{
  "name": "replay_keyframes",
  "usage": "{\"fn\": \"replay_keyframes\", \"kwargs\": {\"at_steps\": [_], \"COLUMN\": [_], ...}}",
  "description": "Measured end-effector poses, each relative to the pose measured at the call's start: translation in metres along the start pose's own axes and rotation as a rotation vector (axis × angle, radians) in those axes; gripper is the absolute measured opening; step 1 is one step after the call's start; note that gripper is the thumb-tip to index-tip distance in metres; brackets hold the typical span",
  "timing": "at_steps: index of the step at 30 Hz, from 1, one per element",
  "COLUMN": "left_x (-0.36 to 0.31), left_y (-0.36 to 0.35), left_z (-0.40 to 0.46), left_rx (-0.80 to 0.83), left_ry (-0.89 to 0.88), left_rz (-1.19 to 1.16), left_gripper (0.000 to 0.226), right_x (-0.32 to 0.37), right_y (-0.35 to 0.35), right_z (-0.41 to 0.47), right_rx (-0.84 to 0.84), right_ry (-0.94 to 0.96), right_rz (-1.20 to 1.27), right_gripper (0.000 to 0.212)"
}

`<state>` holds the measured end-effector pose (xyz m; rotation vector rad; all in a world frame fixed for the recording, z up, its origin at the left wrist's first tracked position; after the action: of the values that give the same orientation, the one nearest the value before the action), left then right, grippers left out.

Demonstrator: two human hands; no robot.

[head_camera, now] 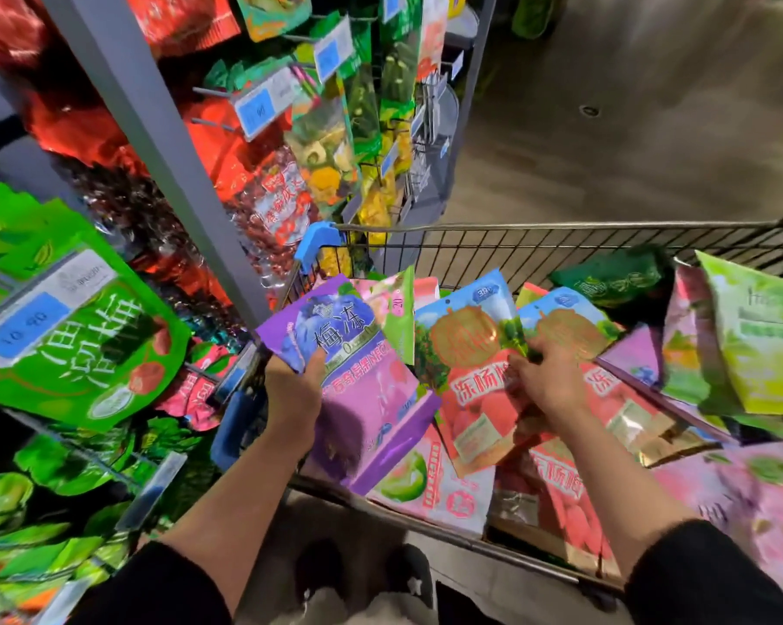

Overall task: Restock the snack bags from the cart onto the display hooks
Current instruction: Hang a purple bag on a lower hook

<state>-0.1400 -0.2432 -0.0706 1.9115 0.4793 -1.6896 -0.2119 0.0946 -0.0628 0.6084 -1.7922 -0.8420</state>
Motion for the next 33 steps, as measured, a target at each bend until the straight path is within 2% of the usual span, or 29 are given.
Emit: {"fn": "replay_keyframes", "kwargs": {"at_steps": [1, 3, 5, 6, 7, 8, 10, 14, 18, 22, 25, 27, 29, 33], "left_x": [-0.003, -0.003, 0.000, 0.004, 0.006, 0.007, 0.004, -0.012, -0.030, -0.030, -0.036, -0.038, -0.047, -0.068], "left_y": [-0.007, -0.021, -0.029, -0.032, -0.034, -0.035, -0.037, -0.044, -0.048, -0.046, -0.040, -0.035, -0.027, 0.006], "left_z": [-0.003, -0.009, -0.012, -0.012, -0.014, -0.016, -0.022, -0.042, -0.071, -0.091, -0.097, -0.099, -0.102, -0.128], "left_rx": [0.036, 0.084, 0.079, 0.070, 0.060, 0.051, 0.031, 0.009, -0.106, -0.148, -0.150, -0.136, -0.143, -0.301], "left_ry": [-0.014, -0.027, 0.003, 0.014, 0.027, 0.043, 0.064, 0.101, 0.074, 0.081, 0.046, 0.070, 0.070, 0.022], "left_rz": [-0.021, -0.071, -0.097, -0.100, -0.089, -0.077, -0.062, -0.045, -0.017, -0.013, -0.116, -0.184, -0.243, -0.434], "left_gripper": [0.024, 0.014, 0.040, 0.044, 0.041, 0.032, 0.012, 0.025, 0.043, 0.041, 0.017, 0.012, 0.021, 0.017], "right_x": [-0.008, -0.016, -0.007, 0.001, 0.011, 0.016, 0.023, 0.032, 0.034, 0.041, 0.046, 0.050, 0.060, 0.094], "right_y": [0.007, 0.016, 0.021, 0.023, 0.024, 0.023, 0.020, 0.008, -0.009, -0.010, 0.020, 0.047, 0.072, 0.102], "right_z": [-0.002, 0.002, 0.007, 0.012, 0.016, 0.024, 0.038, 0.060, 0.067, 0.050, 0.035, 0.024, 0.011, -0.027], "right_rx": [0.042, 0.114, 0.156, 0.164, 0.180, 0.190, 0.215, 0.232, 0.251, 0.312, 0.168, 0.071, 0.026, -0.037], "right_ry": [-0.028, -0.119, -0.148, -0.151, -0.158, -0.161, -0.176, -0.138, -0.083, 0.061, 0.165, 0.235, 0.335, 0.557], "right_rz": [0.047, 0.120, 0.167, 0.229, 0.294, 0.299, 0.119, -0.093, -0.034, -0.158, -0.097, -0.008, 0.155, 0.422], "right_gripper": [0.010, 0.028, 0.034, 0.029, 0.023, 0.032, 0.056, 0.055, 0.060, 0.042, 0.042, 0.047, 0.047, 0.055]}}
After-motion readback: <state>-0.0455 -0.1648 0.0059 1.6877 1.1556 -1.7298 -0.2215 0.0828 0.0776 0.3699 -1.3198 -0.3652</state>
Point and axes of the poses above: each hand's wrist, its own z-axis towards the middle knuckle, its own y-axis out of the back of the hand, x = y × z, the point moved 7 cm from there along z, towards the middle knuckle, and after that the axes turned 3 degrees about -y, right-handed, at the moved point
